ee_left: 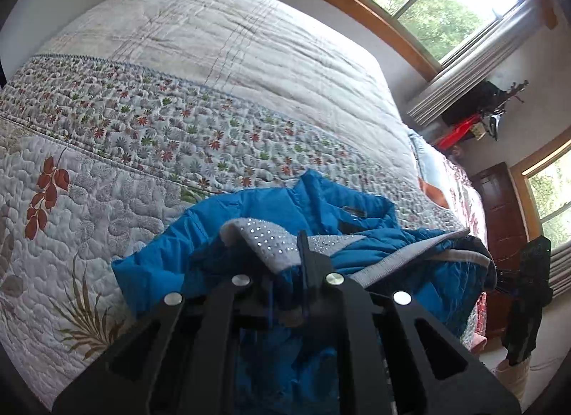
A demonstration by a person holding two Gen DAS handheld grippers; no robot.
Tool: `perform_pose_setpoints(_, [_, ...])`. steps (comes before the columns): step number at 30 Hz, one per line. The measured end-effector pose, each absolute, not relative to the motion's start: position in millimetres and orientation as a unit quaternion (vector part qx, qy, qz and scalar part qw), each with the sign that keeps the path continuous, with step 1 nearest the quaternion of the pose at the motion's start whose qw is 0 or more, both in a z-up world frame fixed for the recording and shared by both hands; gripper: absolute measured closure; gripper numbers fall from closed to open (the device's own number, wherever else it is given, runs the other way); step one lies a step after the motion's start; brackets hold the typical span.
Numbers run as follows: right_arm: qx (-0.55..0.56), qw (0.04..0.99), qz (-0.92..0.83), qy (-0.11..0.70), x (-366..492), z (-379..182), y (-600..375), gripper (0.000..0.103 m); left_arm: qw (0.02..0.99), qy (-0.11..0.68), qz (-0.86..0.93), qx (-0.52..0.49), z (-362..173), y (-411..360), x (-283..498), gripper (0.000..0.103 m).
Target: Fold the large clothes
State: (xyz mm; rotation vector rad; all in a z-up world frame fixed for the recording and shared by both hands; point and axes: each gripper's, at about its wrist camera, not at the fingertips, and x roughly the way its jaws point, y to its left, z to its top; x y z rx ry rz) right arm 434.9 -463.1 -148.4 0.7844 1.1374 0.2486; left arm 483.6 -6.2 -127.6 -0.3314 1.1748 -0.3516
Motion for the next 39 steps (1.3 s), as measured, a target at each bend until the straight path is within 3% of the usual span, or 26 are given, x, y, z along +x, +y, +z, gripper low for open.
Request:
perform_pose_setpoints(6, [0.386, 0.737, 0.094, 0.547, 467.1, -199.4, -471.9, 0.094, 0.784, 0.587, -0.144, -0.142, -178.5, -14.8, 519.6, 0.094])
perform_pose_setpoints(13, [0.411, 0.714, 0.084, 0.561, 477.8, -223.2, -479.9, 0.092, 0.762, 0.610, -0.147, -0.160, -197.9, -14.8, 532.9, 0.090])
perform_pose_setpoints(16, [0.427, 0.710, 0.102, 0.551, 470.4, -216.0, -485.9, 0.084, 0.736, 0.622, -0.173, -0.202, -193.6, -5.3, 537.3, 0.084])
perform_pose_setpoints(19, [0.433, 0.713, 0.121, 0.539, 456.6, -201.6, -492.4, 0.075, 0.713, 0.614, -0.218, -0.259, -178.2, 15.1, 533.5, 0.071])
perform_pose_setpoints(20, [0.436, 0.715, 0.125, 0.532, 451.7, -196.5, -494.5, 0.072, 0.709, 0.606, -0.228, -0.278, -172.3, 25.3, 530.7, 0.061])
perform_pose_setpoints(22, [0.420, 0.739, 0.109, 0.515, 439.4, -181.4, -500.4, 0.047, 0.715, 0.590, -0.231, -0.297, -160.6, 44.6, 522.7, 0.055])
perform_pose_setpoints(23, [0.411, 0.749, 0.103, 0.509, 433.1, -174.5, -502.2, 0.045, 0.721, 0.584, -0.228, -0.295, -155.6, 52.8, 517.3, 0.055])
perform_pose_setpoints(32, [0.252, 0.786, 0.076, 0.559, 407.4, -181.5, -452.8, 0.045, 0.778, 0.585, -0.178, -0.142, -161.8, 40.8, 467.3, 0.049])
perform_pose_setpoints(35, [0.226, 0.791, 0.066, 0.564, 407.9, -192.1, -442.6, 0.063, 0.791, 0.583, -0.160, -0.093, -169.2, 20.2, 458.1, 0.047])
perform_pose_setpoints(37, [0.222, 0.796, 0.060, 0.561, 407.1, -191.0, -441.8, 0.085, 0.797, 0.581, -0.149, -0.075, -173.8, 10.9, 459.3, 0.061])
perform_pose_setpoints(39, [0.232, 0.799, 0.067, 0.550, 406.3, -182.6, -445.4, 0.092, 0.800, 0.576, -0.151, -0.074, -170.2, 6.2, 458.7, 0.086])
